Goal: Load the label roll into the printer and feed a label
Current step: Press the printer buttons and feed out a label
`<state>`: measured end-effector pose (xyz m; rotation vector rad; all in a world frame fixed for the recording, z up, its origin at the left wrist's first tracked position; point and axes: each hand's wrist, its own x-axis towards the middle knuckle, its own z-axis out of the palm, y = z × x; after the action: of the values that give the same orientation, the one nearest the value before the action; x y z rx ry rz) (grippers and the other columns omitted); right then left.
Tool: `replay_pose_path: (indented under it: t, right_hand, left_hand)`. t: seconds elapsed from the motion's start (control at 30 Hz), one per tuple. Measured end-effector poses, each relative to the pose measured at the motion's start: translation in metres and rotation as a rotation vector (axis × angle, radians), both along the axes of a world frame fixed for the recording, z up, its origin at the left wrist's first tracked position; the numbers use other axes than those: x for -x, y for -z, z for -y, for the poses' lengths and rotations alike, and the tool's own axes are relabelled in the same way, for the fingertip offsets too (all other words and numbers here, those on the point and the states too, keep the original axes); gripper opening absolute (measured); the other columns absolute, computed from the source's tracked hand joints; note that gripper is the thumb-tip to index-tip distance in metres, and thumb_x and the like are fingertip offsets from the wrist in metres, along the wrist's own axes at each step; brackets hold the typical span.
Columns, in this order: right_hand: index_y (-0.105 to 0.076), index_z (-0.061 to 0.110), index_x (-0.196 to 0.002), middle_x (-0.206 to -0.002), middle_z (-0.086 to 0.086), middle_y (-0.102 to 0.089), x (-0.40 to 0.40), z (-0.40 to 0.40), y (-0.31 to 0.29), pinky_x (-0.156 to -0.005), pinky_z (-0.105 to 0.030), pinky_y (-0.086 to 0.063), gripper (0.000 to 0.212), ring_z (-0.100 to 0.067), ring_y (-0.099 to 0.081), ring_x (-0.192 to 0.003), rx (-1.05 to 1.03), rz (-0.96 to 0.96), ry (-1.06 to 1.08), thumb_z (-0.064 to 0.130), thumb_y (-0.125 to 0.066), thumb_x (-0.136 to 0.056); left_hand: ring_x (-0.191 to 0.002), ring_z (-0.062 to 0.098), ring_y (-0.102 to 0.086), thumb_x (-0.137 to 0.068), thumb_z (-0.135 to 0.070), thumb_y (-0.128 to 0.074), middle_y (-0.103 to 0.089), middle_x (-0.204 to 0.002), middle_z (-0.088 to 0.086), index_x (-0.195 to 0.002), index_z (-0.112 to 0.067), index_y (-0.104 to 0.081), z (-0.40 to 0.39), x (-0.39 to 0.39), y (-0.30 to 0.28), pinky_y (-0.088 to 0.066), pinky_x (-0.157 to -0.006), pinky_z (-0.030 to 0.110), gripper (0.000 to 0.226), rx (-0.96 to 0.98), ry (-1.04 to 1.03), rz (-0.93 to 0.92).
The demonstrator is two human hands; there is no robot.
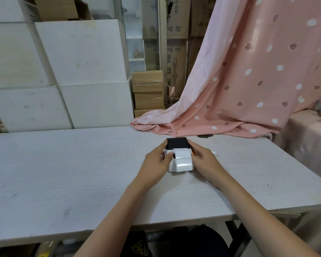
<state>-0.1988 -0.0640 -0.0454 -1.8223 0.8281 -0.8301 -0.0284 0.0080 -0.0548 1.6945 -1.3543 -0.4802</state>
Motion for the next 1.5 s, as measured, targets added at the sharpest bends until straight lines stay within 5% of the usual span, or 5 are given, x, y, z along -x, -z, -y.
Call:
replay_pose_path:
  t: [0.2,1.03,1.27,1.4,1.5]
  right_hand:
    - [-0.058,0.047,-0.141,-0.127,0.023,-0.072,0.000,0.001,0.004,-0.112,-0.044,-0.049,0.049,-0.002,-0.065,-0.123,0.025,-0.039,0.020,0.021,-0.054,-0.099]
    - [-0.050,0.054,-0.145,-0.128,0.027,-0.069,-0.001,0.007,0.012,-0.114,-0.037,-0.047,0.054,-0.001,-0.062,-0.124,0.047,-0.091,0.039,0.028,-0.051,-0.098]
    - [-0.050,0.063,-0.139,-0.123,-0.007,-0.072,-0.002,0.009,0.013,-0.102,-0.051,-0.053,0.050,-0.029,-0.064,-0.120,0.064,-0.086,0.039,0.038,-0.051,-0.095]
    - [-0.051,0.065,-0.136,-0.120,-0.012,-0.070,-0.004,0.011,0.014,-0.075,-0.034,-0.049,0.049,-0.031,-0.064,-0.111,0.069,-0.089,0.051,0.036,-0.051,-0.097]
    - [-0.050,0.064,-0.138,-0.122,-0.012,-0.070,-0.004,0.012,0.015,-0.085,-0.037,-0.054,0.052,-0.030,-0.065,-0.113,0.060,-0.091,0.057,0.036,-0.050,-0.093]
  left_hand:
    - [-0.140,0.016,-0.044,-0.105,-0.043,-0.038,-0.041,-0.157,-0.004,-0.158,-0.025,-0.028,0.002,-0.001,0.007,-0.037,-0.115,0.040,0.057,0.006,0.003,0.137]
    - [-0.135,0.018,-0.048,-0.103,-0.043,-0.035,-0.045,-0.155,-0.003,-0.157,-0.028,-0.027,0.008,-0.003,0.014,-0.042,-0.111,0.043,0.057,0.005,-0.021,0.178]
    - [-0.131,0.019,-0.051,-0.102,-0.042,-0.035,-0.048,-0.151,-0.002,-0.157,-0.029,-0.028,0.007,-0.002,0.014,-0.043,-0.109,0.044,0.057,0.000,-0.022,0.162]
    - [-0.129,0.020,-0.052,-0.102,-0.043,-0.035,-0.049,-0.150,-0.001,-0.157,-0.029,-0.027,0.007,-0.002,0.014,-0.044,-0.108,0.044,0.057,0.002,-0.022,0.162]
    - [-0.128,0.020,-0.053,-0.102,-0.044,-0.035,-0.050,-0.149,-0.001,-0.157,-0.030,-0.027,0.007,-0.002,0.014,-0.045,-0.107,0.044,0.058,-0.001,-0.024,0.163]
